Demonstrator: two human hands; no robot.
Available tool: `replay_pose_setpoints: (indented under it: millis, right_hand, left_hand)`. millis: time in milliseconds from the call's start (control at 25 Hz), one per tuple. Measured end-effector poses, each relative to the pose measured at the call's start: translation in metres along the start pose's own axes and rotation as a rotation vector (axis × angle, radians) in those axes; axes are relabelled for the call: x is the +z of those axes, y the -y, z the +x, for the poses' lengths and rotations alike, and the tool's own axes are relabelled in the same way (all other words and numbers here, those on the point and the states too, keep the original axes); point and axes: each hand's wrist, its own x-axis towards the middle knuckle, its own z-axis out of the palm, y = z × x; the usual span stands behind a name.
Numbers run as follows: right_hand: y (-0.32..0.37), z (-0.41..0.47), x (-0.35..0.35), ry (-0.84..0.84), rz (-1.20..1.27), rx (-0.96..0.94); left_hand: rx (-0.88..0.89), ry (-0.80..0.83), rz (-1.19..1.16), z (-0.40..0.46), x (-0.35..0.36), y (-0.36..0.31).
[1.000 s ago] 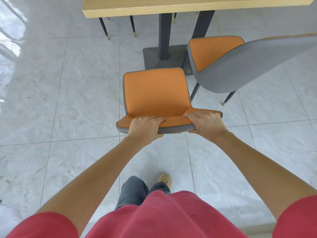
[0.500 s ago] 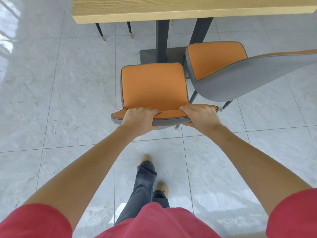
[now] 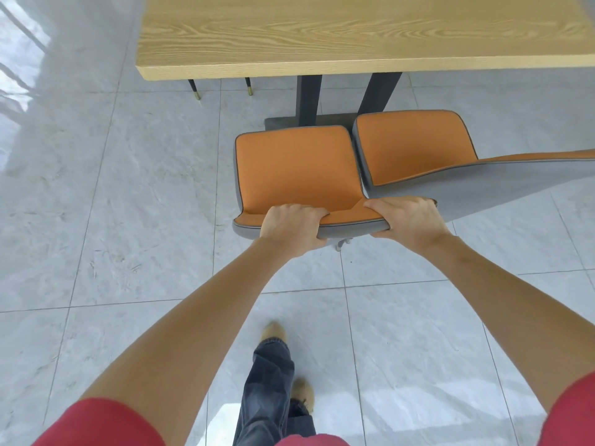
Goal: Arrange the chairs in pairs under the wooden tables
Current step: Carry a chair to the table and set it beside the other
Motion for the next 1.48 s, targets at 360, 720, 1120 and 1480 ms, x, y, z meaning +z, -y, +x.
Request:
replay_pose_setpoints:
  millis: [360, 720, 1120, 1480]
  right_hand:
    - [-0.02, 0.048, 0.021, -0.095, 0.005, -0.067]
    - [-0.021, 0.045, 0.021, -0.101, 0.025, -0.086]
    - [-0.014, 0.048, -0.012, 0.364, -0.079, 0.024]
    - [-0.024, 0.047, -0.018, 0.424, -0.007, -0.095]
  left_hand:
    - [-0.027, -0.014, 0.018, 0.04, -0.018, 0.034]
    - [-0.028, -0.034, 0.012, 0.037, -0.015, 0.032]
    - [0.017, 0.056, -0.043, 0.035, -0.021, 0.026]
    - [-0.095, 0.155, -0.092, 0.03, -0.027, 0.016]
